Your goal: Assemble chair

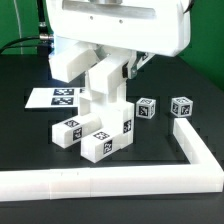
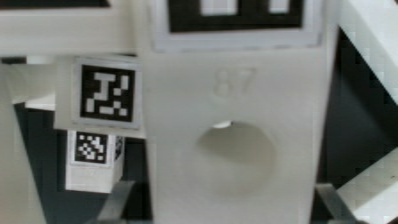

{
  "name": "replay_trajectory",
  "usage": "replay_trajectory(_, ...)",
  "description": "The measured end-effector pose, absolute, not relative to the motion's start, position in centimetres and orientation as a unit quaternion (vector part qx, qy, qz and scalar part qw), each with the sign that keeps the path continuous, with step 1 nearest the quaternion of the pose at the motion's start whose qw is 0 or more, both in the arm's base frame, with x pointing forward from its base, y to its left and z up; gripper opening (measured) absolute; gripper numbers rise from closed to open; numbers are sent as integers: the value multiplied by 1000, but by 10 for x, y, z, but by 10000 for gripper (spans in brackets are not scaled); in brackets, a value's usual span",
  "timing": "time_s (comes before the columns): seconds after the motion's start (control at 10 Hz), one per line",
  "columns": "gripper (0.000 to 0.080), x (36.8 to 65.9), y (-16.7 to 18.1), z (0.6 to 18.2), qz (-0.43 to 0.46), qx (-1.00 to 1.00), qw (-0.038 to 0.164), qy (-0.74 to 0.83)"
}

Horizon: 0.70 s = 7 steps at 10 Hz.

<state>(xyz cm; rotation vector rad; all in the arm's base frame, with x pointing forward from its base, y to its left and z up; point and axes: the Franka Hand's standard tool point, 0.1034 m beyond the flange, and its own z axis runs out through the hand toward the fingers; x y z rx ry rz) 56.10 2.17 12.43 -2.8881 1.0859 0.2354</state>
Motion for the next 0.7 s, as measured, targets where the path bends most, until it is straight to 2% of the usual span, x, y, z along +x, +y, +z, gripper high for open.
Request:
replay_trajectory(0.2, 289, 558, 22, 123, 74, -933, 15, 352)
replay_trajectory(0.3, 289, 556, 20, 120, 70, -932, 16, 355)
replay_trajectory(0.4, 289, 557, 19, 118, 68, -929, 26, 364)
replay_trajectory(0.7, 289, 559, 22, 116, 60, -930, 27, 363)
